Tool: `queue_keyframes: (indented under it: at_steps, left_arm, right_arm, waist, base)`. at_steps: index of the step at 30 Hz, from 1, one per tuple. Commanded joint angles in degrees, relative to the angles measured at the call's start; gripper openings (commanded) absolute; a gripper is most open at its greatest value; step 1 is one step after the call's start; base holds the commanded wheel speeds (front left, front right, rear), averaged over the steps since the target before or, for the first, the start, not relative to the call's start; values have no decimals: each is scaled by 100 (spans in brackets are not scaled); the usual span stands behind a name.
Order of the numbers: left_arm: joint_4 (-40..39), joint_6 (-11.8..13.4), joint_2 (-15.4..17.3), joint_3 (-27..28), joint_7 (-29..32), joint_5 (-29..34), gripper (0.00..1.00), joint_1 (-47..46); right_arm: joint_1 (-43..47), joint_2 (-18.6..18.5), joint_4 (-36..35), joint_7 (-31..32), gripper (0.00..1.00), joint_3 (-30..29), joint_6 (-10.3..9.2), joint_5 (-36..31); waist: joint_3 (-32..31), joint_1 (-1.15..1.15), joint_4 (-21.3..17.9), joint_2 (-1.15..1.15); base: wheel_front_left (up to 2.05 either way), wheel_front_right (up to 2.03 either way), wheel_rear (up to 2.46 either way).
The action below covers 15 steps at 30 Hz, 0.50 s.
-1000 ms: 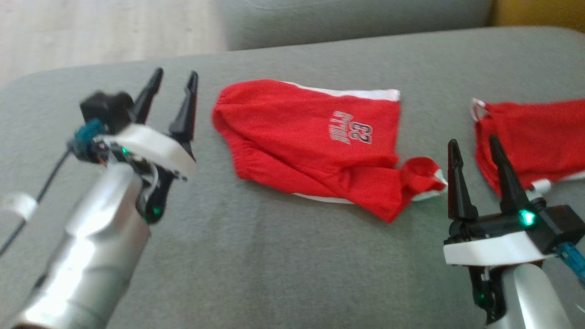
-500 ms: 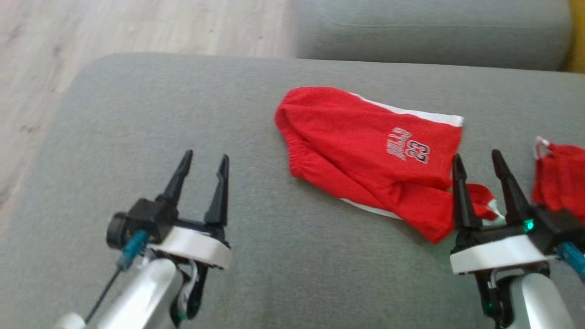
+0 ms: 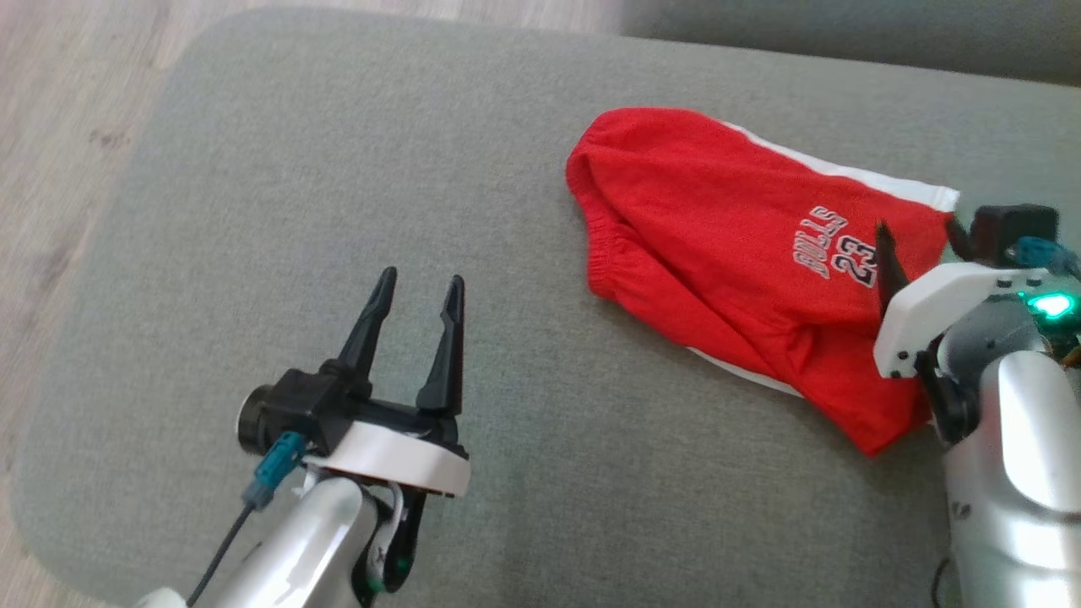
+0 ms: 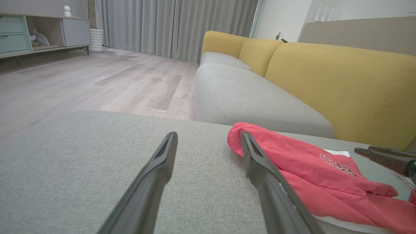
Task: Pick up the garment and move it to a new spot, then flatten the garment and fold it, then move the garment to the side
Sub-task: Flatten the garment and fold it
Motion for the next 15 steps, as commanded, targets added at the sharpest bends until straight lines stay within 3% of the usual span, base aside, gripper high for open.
queue_keyframes:
  at_steps: [1,8,9,10,15]
  left_arm:
    - [-138,-62,16,252,-69,105,100,-250]
    - [-34,-203,-179,277,-69,216,100,-300]
    - [-16,-226,-200,283,-69,228,100,-303]
    - [2,-246,-221,290,-69,239,100,-308]
    - [64,-314,-287,309,-69,280,100,-328]
  right_arm:
    - [-325,-110,206,249,100,23,-4,-129]
    - [-870,-217,1284,530,100,-138,-4,-231]
    - [-928,-250,1412,542,21,-75,-4,-201]
    - [-983,-309,1518,531,0,-4,-4,-188]
    - [-1225,-564,1770,378,0,95,-4,-173]
  waist:
    - [98,-1,88,0]
    - [232,-1,161,0]
    - [247,-1,170,0]
    - [260,-1,177,0]
    - [315,-1,195,0]
  base:
    - [0,0,0]
    - [0,0,0]
    - [0,0,0]
    - [0,0,0]
    - [0,0,0]
